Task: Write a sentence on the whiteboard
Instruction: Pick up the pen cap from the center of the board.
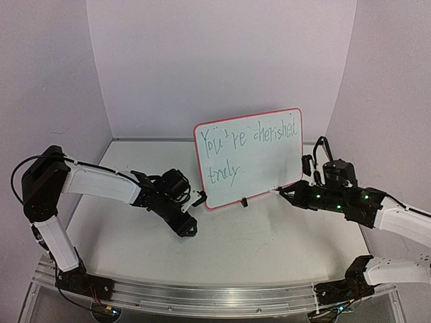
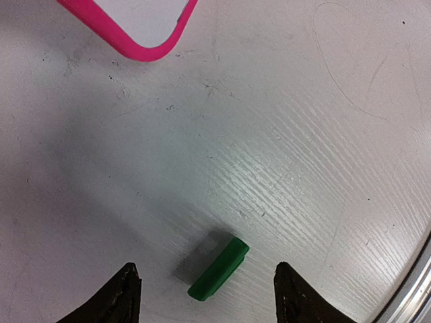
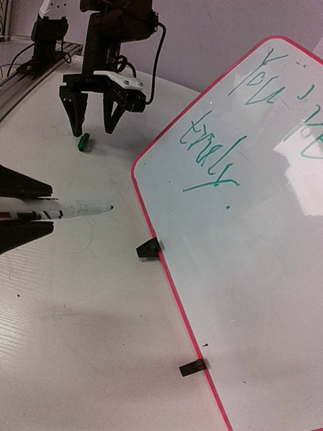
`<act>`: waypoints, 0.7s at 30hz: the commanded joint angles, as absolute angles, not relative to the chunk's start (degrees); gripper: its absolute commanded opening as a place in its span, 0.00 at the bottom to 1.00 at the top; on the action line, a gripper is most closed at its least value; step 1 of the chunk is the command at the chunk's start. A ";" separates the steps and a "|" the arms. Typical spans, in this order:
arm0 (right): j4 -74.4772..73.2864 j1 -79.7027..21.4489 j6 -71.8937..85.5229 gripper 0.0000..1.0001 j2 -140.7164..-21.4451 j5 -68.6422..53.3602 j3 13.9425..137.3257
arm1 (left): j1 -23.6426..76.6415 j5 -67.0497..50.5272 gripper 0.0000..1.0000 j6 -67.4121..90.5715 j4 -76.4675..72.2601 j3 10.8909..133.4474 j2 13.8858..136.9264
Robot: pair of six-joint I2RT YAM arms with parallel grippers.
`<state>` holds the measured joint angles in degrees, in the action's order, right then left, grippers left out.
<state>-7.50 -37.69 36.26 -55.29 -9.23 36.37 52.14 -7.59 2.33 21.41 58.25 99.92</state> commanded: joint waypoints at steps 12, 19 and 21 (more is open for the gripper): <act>-6.42 -38.06 37.11 0.00 -53.43 -8.13 35.40 | 52.20 -13.54 0.57 0.62 20.31 58.01 102.22; -6.42 -38.06 37.33 0.00 -52.93 -8.09 35.09 | 52.29 -13.22 0.56 1.39 20.59 57.46 103.27; -6.42 -38.06 37.44 0.00 -52.69 -8.13 35.01 | 52.49 -13.23 0.55 1.64 20.57 57.27 103.13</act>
